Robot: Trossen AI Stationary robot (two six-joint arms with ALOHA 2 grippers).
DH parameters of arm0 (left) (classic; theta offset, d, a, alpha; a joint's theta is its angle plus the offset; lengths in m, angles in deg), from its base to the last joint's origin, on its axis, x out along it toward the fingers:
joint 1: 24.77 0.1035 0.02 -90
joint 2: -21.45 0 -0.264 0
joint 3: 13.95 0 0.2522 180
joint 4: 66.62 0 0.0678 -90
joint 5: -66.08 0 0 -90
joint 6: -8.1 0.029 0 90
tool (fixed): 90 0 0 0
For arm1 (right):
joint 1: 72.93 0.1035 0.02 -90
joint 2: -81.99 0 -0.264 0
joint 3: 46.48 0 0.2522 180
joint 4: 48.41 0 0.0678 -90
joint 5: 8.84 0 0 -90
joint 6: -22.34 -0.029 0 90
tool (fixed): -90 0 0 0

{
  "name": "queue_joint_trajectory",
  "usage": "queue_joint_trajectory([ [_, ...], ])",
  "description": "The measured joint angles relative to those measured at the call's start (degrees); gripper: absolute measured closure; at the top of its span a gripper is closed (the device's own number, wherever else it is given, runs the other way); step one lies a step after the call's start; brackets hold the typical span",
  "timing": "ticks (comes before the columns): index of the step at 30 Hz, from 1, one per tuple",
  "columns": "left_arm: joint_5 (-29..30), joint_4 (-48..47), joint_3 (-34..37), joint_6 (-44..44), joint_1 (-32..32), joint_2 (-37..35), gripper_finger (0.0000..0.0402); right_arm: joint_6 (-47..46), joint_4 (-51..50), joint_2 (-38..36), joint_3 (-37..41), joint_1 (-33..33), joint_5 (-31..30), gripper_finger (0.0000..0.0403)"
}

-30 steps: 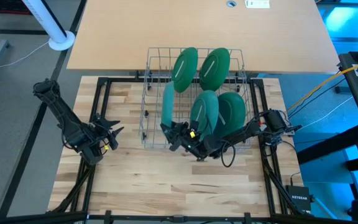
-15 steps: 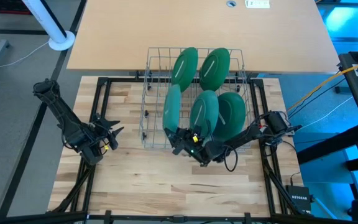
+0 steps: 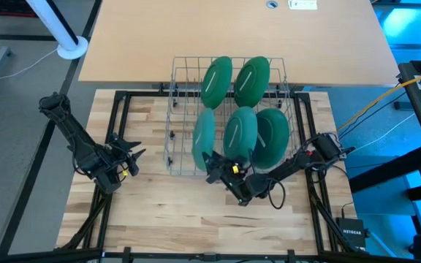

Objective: Sort dishes
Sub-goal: Put the blue plate into the dish rack, then return to Home Position

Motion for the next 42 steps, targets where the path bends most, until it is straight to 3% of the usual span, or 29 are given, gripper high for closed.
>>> queue_joint_trajectory([
  [11, 0.0, 0.0, 0.0, 0.0, 0.0, 0.0, 0.0247, 0.0, 0.1, 0.0, 0.0, 0.1, -12.1, 0.0142],
  [24, 0.0, 0.0, 0.0, 0.0, 0.0, 0.0, 0.0247, 0.3, 0.3, 0.0, -3.8, 0.1, -10.5, 0.0142],
  [33, 0.0, 0.0, 0.0, 0.0, 0.0, 0.0, 0.0247, 1.7, 0.3, 0.0, -4.2, 1.7, -16.9, 0.0142],
  [42, 0.0, 0.0, 0.0, 0.0, 0.0, 0.0, 0.0247, 1.7, 1.0, 0.0, -6.0, 4.7, -17.4, 0.0142],
])
